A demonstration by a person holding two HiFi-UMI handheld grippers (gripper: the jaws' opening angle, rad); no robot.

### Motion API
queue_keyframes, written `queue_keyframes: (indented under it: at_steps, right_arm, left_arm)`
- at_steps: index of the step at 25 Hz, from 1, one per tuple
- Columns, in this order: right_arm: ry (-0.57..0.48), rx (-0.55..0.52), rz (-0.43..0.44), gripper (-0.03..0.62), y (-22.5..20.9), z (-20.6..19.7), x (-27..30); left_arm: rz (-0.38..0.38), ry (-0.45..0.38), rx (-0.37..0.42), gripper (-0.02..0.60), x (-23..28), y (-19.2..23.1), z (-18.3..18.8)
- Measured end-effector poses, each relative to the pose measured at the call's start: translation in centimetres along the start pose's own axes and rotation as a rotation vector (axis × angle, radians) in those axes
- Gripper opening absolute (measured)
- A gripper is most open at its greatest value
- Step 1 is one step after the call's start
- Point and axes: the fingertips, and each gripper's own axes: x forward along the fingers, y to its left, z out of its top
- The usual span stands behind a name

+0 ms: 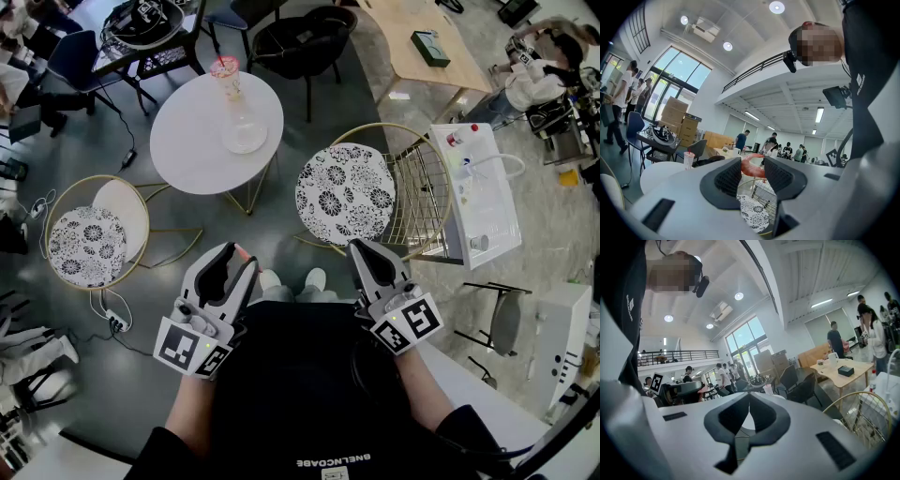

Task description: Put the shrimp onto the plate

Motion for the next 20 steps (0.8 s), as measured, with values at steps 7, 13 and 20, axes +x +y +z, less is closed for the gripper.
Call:
queue_keyframes:
  at_steps: [7, 13, 20]
  right_arm:
    - [-0.006, -0.046, 0.009, 0.018, 2.0, 0.0, 1.1]
    - [-0.029, -0.068, 0.034, 0.018, 3.6, 1.0, 2.7]
    - [-0.086, -0.109, 0.039, 0.018, 5.5, 3.3, 5.2]
  left_arm:
    - [0.015, -0.013, 0.023, 0.158, -1.7, 1.4, 0.5]
    - [0.010, -0.059, 0.066, 0.158, -1.9, 2.4, 2.2]
    - [-0.011, -0.101, 0.106, 0.158, -2.1, 4.2, 4.4]
